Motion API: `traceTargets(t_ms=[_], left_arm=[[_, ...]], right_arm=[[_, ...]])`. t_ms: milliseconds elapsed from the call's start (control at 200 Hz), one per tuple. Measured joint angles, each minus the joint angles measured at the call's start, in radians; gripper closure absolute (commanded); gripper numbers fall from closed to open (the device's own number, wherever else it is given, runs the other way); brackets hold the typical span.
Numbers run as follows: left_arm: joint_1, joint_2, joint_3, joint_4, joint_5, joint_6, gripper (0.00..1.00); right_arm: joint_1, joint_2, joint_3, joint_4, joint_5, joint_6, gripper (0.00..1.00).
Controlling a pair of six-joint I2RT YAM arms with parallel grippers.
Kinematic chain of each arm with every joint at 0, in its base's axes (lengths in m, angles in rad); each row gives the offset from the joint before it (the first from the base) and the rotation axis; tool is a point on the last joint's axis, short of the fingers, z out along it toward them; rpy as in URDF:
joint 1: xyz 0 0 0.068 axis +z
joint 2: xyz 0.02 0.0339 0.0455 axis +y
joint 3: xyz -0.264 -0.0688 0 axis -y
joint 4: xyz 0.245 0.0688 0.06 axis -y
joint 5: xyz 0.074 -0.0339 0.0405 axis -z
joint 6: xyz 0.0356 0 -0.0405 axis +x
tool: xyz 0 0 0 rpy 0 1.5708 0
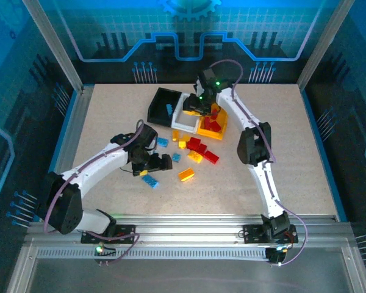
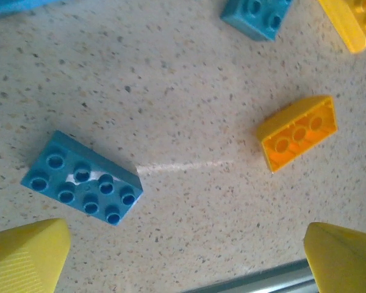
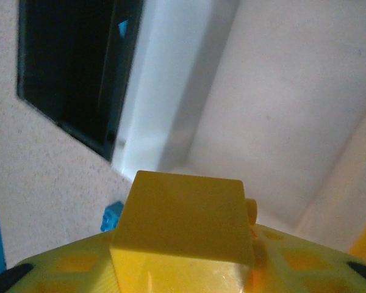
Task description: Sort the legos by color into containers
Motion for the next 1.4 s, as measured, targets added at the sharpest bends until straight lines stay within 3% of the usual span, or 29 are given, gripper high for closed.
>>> traceTargets(t_ms=[150,425,690,950,1201,1401], left_arm=[[-0.013,-0.001,0.017,-0.032,-0.015,0.035,0.01],[-0.091,0.069,0.147,-0.054,-0.042,0.15,0.02],[-0.206,0.275,0.256,-0.026,-0.08,0.301,0.07],[-0.262,0.419,0.315,0.002,-0.116,0.397,0.1],[-0.279,0.495,0.345,0.033,-0.136,0.439,0.16],[-0.288,0.56,0.364,0.043,-0.156,0.453,0.23]], right_arm=[[-0.014,0.027,0.049,-0.005,-0.027,0.032,0.34],[-0.029,-0.043,-0.06,-0.013,-0.029,0.019,0.3],[-0.055,-0.418,-0.509,0.015,-0.001,-0.049,0.3],[-0.161,-0.796,-0.962,0.084,-0.006,-0.08,0.3],[-0.167,-0.932,-1.228,0.109,-0.008,-0.093,0.3],[-0.174,-0.969,-1.315,0.115,-0.008,-0.107,0.3]])
